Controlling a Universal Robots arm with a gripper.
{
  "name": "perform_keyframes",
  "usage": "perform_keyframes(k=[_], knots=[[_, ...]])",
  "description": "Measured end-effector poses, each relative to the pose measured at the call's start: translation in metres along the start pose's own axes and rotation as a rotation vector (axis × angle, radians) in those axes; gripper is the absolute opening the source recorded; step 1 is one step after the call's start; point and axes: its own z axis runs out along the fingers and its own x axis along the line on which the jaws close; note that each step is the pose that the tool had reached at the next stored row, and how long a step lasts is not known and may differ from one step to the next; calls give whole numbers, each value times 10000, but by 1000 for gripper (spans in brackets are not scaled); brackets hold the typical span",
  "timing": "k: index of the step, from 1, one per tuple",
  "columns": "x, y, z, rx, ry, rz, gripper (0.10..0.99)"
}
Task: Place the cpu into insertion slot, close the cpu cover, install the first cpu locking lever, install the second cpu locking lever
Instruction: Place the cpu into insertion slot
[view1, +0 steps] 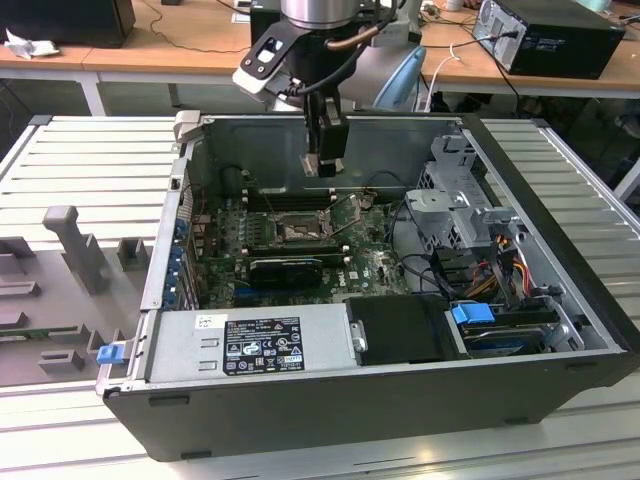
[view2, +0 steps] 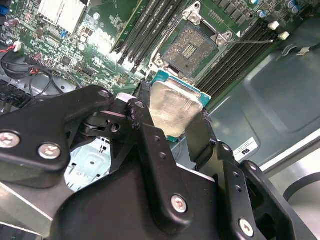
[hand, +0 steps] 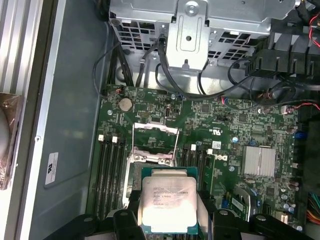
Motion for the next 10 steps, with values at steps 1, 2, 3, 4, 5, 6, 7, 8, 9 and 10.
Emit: perform_keyframes(k=[1,2,3,4,5,6,7,8,9,10], knots=[[0,-1,9,1,0,3,525],[0,-2,21,0,0,6,525],[0,-3,31,0,-1,8,525],[-1,-3,37,0,-1,11,525],[-1,-4,52,0,-2,16,525],[-1,-6,64,0,-2,21,525],[-1,-6,74,-1,-2,25,525],[-1,-7,80,0,-2,28,525],[-2,-8,92,-1,-2,33,525],[-2,-9,99,0,-3,36,525]])
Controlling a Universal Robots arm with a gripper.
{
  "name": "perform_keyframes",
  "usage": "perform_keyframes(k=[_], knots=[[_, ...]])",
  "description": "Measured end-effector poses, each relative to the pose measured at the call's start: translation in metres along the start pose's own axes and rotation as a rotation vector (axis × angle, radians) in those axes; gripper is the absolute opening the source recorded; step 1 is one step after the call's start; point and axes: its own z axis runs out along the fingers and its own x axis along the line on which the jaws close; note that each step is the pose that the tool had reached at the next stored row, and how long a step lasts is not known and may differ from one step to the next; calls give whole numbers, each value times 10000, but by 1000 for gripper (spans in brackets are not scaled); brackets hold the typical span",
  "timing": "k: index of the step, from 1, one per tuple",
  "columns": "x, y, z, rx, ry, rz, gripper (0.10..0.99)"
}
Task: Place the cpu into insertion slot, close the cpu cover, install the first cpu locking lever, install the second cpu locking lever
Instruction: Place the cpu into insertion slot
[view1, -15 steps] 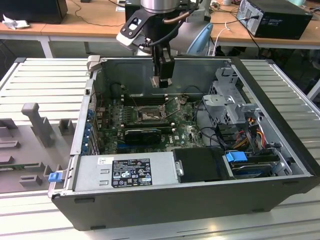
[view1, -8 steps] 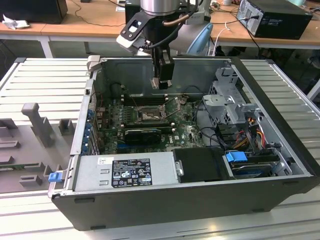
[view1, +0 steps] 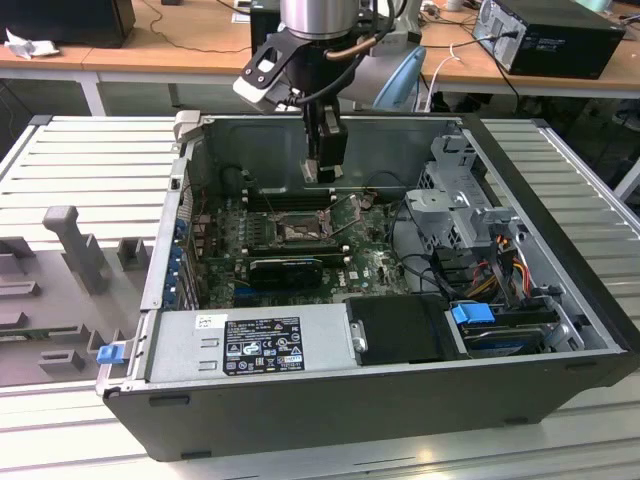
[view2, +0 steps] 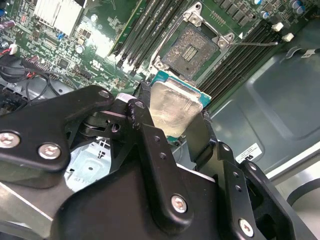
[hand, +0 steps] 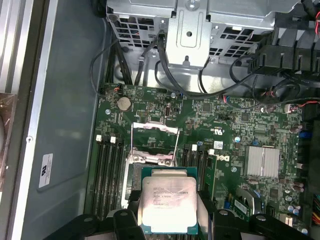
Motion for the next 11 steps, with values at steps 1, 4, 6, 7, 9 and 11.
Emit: perform_keyframes(k=[1,4,6,7,9,11], knots=[[0,-1,6,0,-1,3,525],[-1,-3,27,0,-3,12,525],[-1,-4,46,0,-3,20,525],[-1,-5,57,-1,-4,24,525],[-2,-7,79,-1,-3,34,525],[-2,-11,108,-1,-6,62,525]])
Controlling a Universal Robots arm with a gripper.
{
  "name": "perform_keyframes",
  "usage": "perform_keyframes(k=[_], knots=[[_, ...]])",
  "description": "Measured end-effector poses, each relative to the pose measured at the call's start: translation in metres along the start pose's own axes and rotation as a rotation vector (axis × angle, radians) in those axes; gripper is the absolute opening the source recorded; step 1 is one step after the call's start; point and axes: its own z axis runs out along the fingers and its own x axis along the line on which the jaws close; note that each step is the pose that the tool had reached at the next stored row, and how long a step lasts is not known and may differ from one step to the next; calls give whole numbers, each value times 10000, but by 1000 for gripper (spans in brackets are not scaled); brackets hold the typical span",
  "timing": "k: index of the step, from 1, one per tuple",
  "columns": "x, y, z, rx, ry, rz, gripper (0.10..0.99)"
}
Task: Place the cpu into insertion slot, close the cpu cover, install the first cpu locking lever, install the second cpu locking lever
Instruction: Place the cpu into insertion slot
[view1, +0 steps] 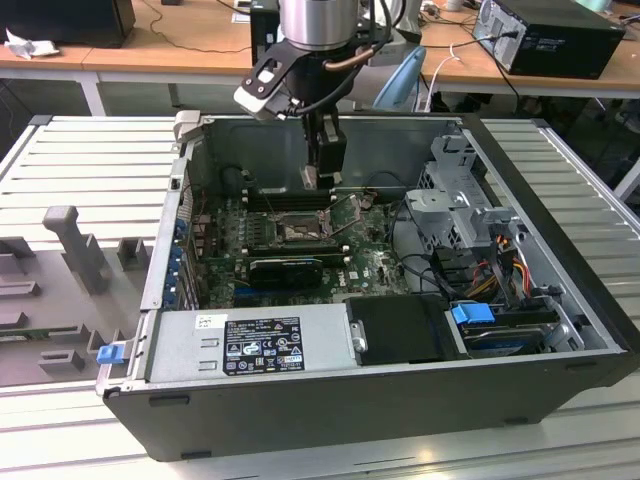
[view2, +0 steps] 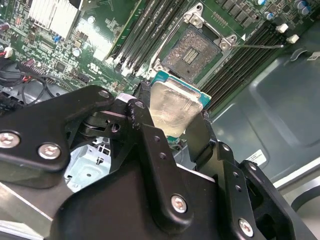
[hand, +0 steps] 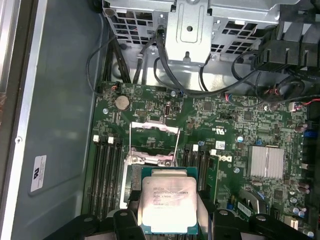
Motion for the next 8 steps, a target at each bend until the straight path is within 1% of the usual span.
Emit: perform_keyframes(k=[3,8], knots=[[-1,-3,36,-1,-5,48,525],[-1,-6,68,-2,-8,86,525]])
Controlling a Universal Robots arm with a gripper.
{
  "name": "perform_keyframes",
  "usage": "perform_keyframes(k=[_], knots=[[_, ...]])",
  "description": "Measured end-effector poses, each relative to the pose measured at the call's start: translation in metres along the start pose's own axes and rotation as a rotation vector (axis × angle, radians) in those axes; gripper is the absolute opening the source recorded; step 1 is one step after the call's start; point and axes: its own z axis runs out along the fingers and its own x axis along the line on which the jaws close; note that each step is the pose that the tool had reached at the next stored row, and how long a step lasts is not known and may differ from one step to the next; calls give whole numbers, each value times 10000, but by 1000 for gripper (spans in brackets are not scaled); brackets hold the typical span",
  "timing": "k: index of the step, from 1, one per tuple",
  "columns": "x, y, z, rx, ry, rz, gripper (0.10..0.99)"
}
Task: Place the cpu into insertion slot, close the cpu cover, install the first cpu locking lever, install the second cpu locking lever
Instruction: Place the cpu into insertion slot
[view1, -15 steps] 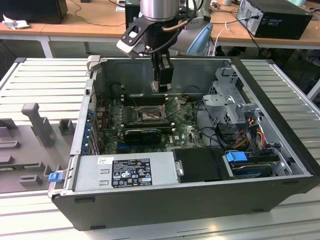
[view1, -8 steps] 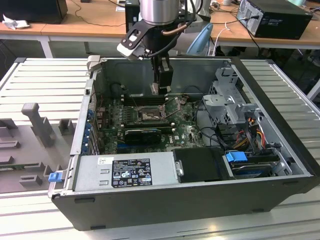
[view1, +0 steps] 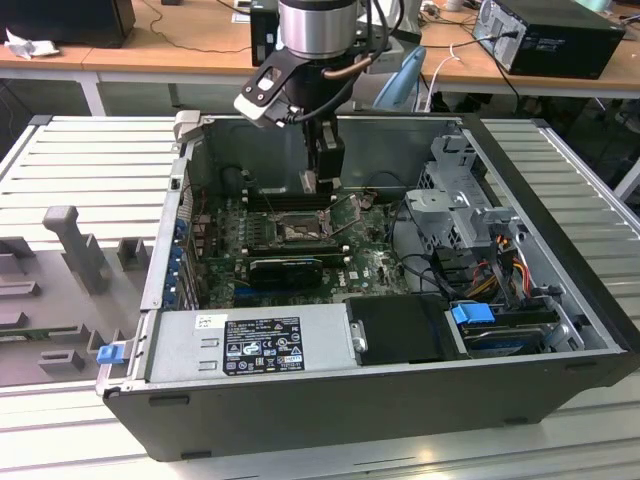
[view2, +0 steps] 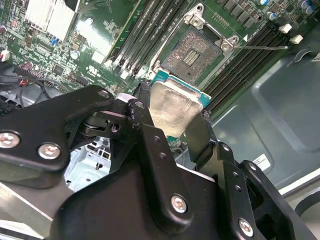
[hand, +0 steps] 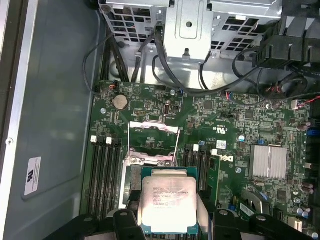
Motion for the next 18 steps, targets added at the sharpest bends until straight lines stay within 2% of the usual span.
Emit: perform_keyframes(k=[18], knots=[[-2,-9,98,-2,-8,95,525]])
